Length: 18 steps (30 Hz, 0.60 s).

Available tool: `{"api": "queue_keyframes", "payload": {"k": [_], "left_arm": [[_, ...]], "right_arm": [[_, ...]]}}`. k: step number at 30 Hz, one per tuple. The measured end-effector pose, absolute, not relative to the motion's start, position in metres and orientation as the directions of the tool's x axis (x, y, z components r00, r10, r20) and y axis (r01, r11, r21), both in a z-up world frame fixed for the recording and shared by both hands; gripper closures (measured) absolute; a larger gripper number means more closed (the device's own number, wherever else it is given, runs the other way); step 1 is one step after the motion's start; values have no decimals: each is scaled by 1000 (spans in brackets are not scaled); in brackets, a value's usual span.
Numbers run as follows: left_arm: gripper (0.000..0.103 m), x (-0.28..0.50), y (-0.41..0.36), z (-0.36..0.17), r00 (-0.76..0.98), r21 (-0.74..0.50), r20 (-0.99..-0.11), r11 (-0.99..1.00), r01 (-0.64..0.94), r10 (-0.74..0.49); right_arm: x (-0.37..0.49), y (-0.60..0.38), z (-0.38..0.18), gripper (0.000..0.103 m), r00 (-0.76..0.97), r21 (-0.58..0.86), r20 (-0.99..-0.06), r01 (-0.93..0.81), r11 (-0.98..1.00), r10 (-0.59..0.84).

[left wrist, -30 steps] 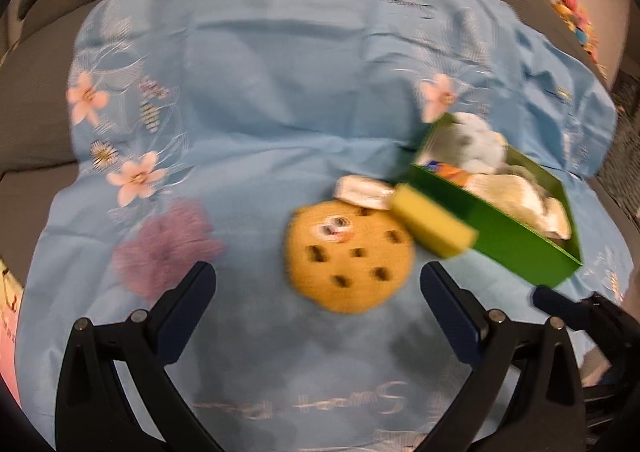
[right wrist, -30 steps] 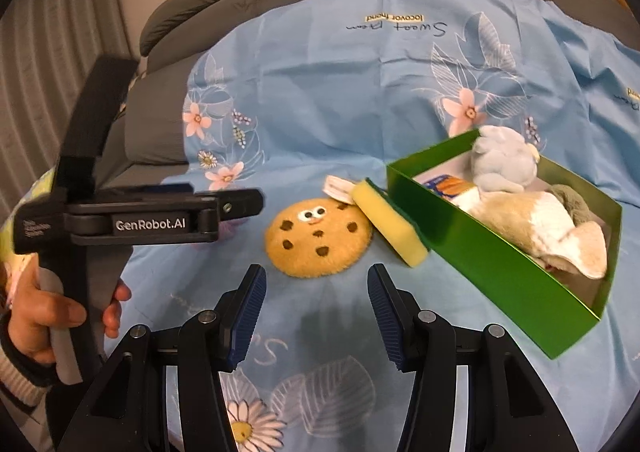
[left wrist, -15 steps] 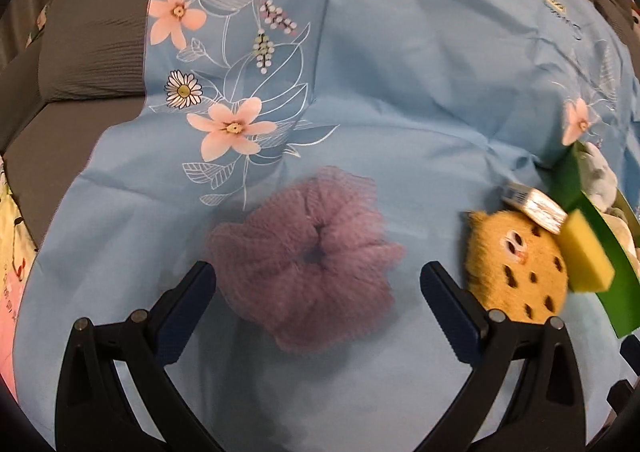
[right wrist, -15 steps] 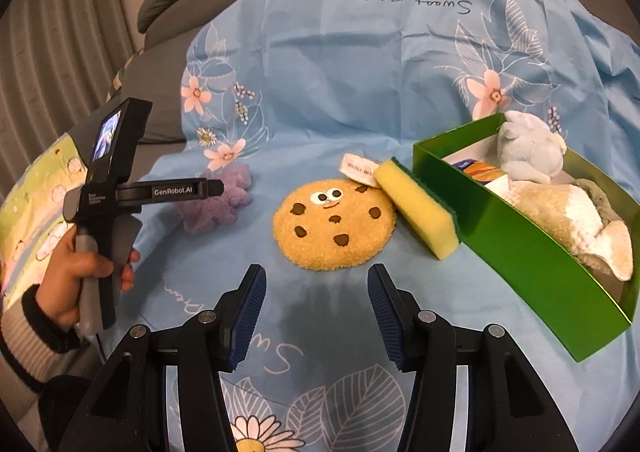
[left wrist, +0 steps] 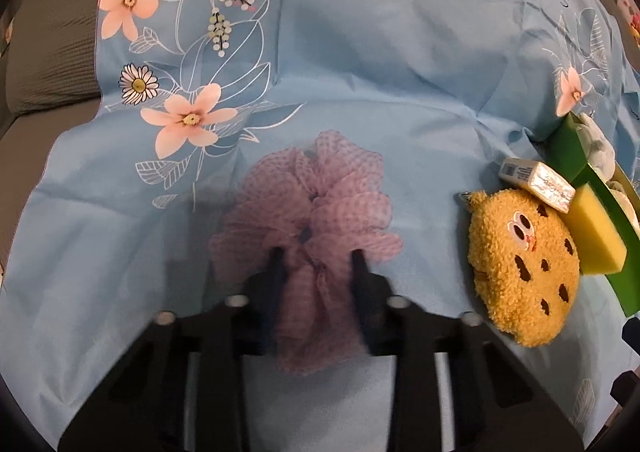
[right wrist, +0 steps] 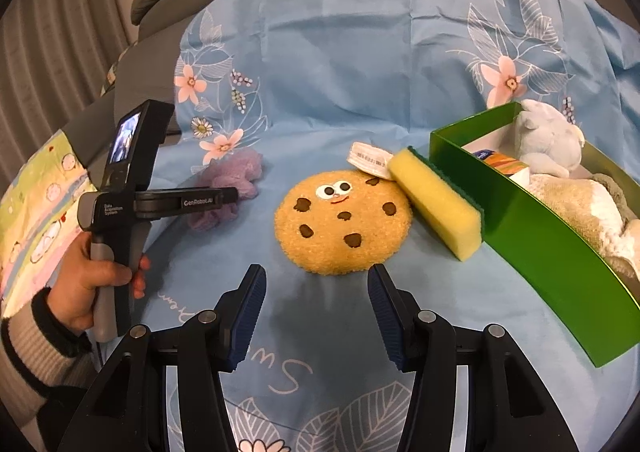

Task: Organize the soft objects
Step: 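Close the left gripper on the purple mesh bath puff, then lift the purple mesh puff with the left gripper and carry it over the green box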

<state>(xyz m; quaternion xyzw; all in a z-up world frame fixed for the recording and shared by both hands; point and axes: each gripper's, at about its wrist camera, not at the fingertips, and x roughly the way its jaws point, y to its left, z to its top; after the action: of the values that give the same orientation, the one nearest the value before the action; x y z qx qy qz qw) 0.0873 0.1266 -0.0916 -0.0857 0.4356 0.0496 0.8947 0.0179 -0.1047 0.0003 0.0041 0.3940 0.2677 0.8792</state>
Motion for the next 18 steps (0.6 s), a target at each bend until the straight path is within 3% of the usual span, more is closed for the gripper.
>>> {"api": "queue_keyframes", "payload": {"k": [3,10,18], "left_arm": [[92,85,124,-87,637,-109,-771,982,-157,17],[94,75,109,-69,674,-126,-738,987,-101,-25],[94,54,73,-40,689,-206,-702,977,48,-182]], "right_arm": [[18,-108,1,49,550,217,-692,-460,861,468],[16,-114,2,49,549,229,-693,-446,865,467],[14,-123,4,49,525,281,-679,-460,842,513]]}}
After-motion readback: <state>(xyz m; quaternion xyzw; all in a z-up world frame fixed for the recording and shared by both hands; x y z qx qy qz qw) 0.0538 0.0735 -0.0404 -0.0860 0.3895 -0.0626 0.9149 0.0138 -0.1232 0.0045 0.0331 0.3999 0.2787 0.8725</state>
